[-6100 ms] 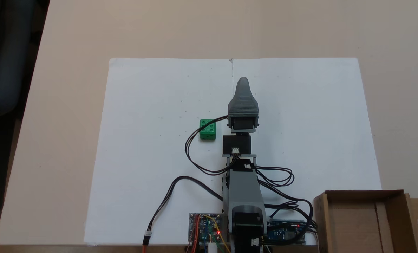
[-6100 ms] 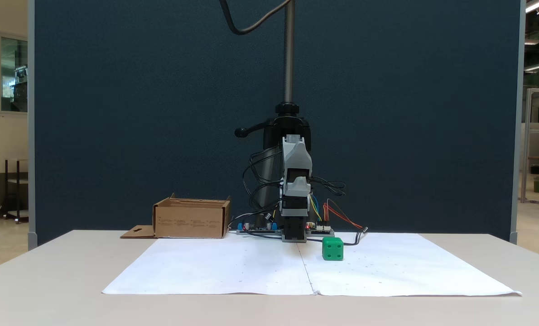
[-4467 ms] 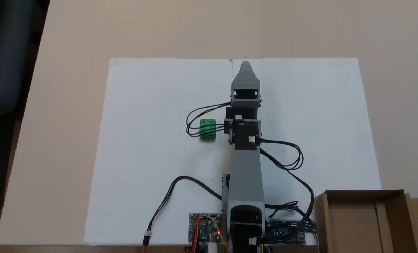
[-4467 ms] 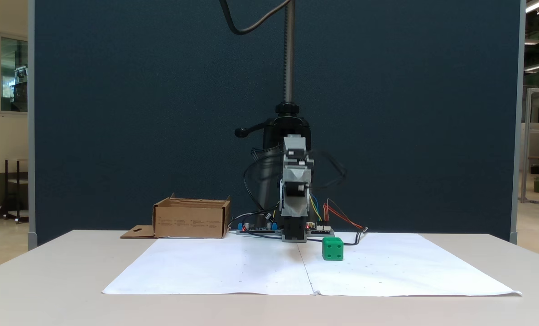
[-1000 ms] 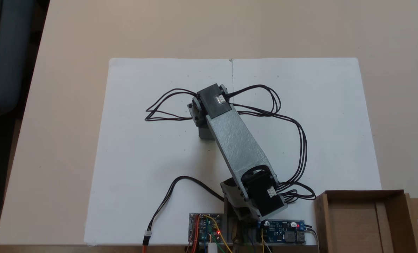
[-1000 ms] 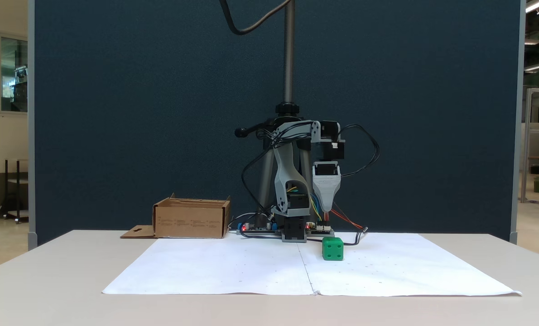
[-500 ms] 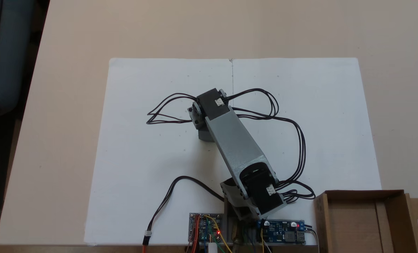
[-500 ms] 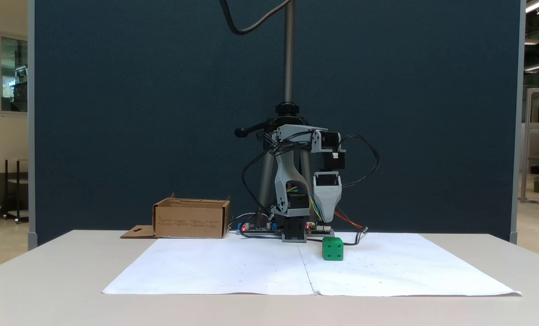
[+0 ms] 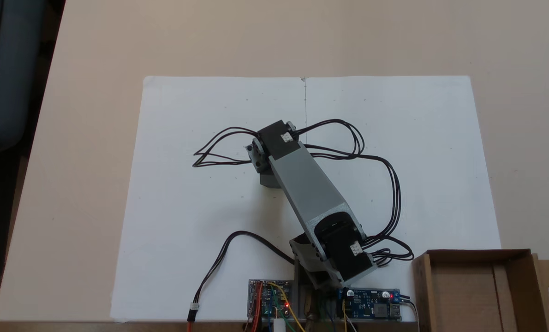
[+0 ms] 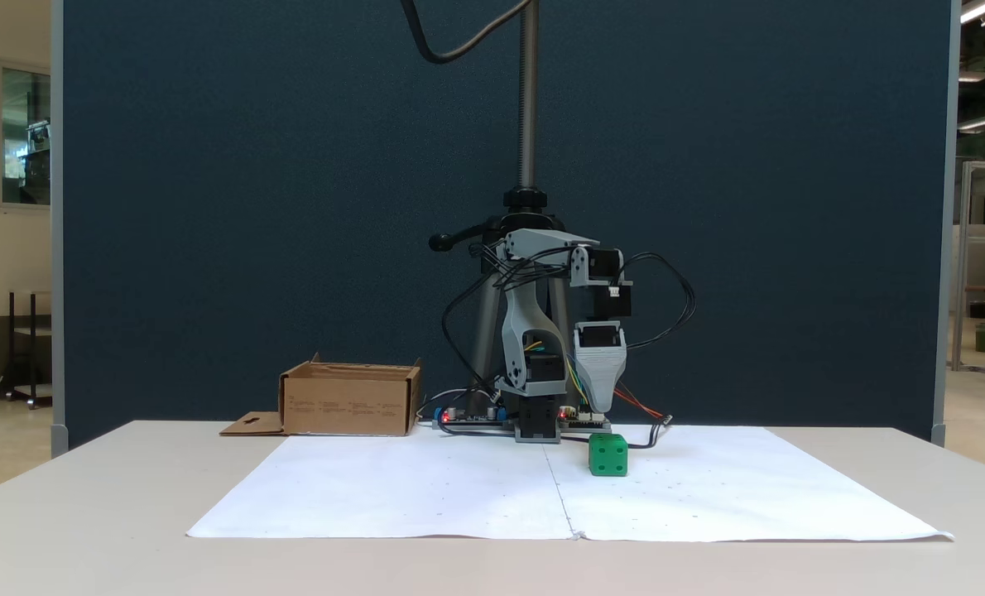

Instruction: Grasp a green dice and put it in the bin.

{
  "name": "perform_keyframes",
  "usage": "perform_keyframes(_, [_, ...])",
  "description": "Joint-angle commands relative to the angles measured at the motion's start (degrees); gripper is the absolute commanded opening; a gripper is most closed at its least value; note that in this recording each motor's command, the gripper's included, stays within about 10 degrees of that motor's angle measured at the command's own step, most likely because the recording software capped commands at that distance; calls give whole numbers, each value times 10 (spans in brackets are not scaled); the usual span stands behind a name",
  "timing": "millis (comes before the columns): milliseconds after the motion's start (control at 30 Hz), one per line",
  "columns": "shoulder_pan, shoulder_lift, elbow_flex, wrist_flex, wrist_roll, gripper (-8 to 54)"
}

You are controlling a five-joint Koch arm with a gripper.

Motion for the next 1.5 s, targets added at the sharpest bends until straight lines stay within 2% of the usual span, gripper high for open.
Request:
perform_keyframes(0, [-7,0,-11,-9,42,432])
perform_keyframes(400, [-7,-35,-11,-25,43,432])
perform_keyframes(1133, [-7,-169,-11,-108,42,431])
perform_keyframes(1467, [-7,-192,-11,-120,42,420])
